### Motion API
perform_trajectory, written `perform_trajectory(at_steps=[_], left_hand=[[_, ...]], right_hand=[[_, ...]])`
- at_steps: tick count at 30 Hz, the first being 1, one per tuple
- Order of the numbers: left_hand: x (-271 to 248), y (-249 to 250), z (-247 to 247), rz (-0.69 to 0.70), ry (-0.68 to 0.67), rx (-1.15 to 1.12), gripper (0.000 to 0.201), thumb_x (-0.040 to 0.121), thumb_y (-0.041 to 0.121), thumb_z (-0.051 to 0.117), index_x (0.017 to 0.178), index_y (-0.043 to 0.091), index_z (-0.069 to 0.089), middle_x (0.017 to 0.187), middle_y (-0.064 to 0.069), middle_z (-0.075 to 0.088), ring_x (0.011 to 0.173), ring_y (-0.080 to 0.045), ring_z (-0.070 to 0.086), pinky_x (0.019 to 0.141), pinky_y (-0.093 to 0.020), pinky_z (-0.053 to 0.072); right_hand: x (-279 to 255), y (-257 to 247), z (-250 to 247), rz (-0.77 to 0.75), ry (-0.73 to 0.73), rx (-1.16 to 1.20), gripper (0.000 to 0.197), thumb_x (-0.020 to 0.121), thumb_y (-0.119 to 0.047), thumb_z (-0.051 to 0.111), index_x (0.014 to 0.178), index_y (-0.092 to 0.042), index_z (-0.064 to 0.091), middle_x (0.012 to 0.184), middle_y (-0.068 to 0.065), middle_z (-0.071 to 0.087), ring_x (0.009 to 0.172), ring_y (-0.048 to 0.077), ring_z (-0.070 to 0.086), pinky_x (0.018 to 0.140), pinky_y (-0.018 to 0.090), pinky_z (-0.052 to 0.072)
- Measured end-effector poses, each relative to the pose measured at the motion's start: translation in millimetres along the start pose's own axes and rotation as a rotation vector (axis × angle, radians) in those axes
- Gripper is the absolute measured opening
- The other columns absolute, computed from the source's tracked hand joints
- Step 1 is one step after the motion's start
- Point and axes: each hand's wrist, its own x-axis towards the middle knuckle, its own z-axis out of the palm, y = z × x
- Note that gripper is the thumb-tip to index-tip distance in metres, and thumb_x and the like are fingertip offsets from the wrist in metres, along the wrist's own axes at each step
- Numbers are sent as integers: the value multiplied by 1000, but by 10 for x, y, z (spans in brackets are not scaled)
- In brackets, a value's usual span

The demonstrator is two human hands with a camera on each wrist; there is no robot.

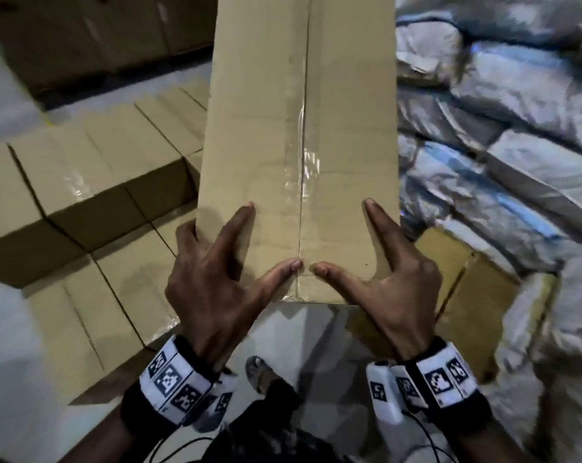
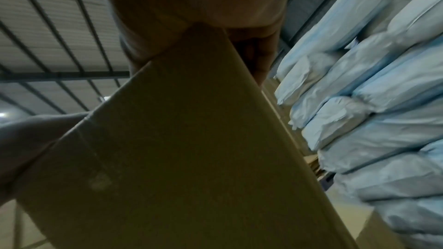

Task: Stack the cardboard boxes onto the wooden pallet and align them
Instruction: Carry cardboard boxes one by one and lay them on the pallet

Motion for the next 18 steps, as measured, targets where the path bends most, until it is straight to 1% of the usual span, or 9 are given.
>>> perform_trajectory(at_steps=[3,4,7,8,9,11,13,16,18], left_hand=[[314,-312,73,-128,44,42,97,58,96,68,143,54,51,131,-11,50,104,-30,62,74,-39,54],[388,-399,88,-158,48,69,96,58,95,68,144,54,51,132,-13,49,105,-32,62,74,-41,55],[609,-674,178,-248,60,103,96,58,92,70,143,51,53,134,-17,49,102,-39,63,70,-45,57],[670,-782,234,-293,61,104,95,58,91,72,143,50,54,136,-19,49,103,-40,64,70,-45,57],[709,-883,292,-342,64,113,95,59,90,72,143,49,55,138,-20,48,105,-41,64,71,-46,57],[731,-1042,392,-393,69,134,94,60,89,74,143,48,55,141,-21,46,109,-42,63,75,-46,57],[740,-1218,494,-445,72,145,95,59,88,75,143,48,56,141,-19,45,114,-41,61,80,-47,58],[737,-1446,689,-571,53,151,97,56,90,74,143,52,53,142,-15,43,119,-39,59,80,-48,60],[726,-1571,864,-652,21,180,100,53,92,72,143,54,51,145,-14,42,119,-39,60,78,-48,59]], right_hand=[[446,12,534,-64,-98,56,98,67,-79,78,149,-30,54,145,-8,61,131,7,59,107,26,48],[567,12,697,-75,-138,72,99,68,-79,78,150,-31,53,145,-10,60,131,7,58,107,27,48],[870,74,1204,-97,-250,142,100,67,-78,80,152,-36,50,146,-14,59,130,8,60,102,39,54],[953,101,1392,-106,-289,164,100,67,-76,82,152,-35,50,146,-14,59,130,7,60,102,39,54],[1018,129,1582,-119,-333,180,99,67,-74,84,152,-33,51,147,-14,58,131,6,59,103,36,53],[1091,177,1854,-136,-400,197,100,67,-71,85,152,-30,51,148,-14,57,133,4,57,104,28,51],[1148,249,2127,-124,-483,213,101,66,-72,85,152,-34,49,149,-16,56,133,3,56,104,26,50],[1184,392,2494,-86,-631,225,104,64,-78,81,154,-43,43,150,-18,54,135,3,54,105,33,51],[1193,501,2740,-98,-707,195,106,64,-82,77,155,-44,40,151,-18,53,134,5,56,103,37,54]])
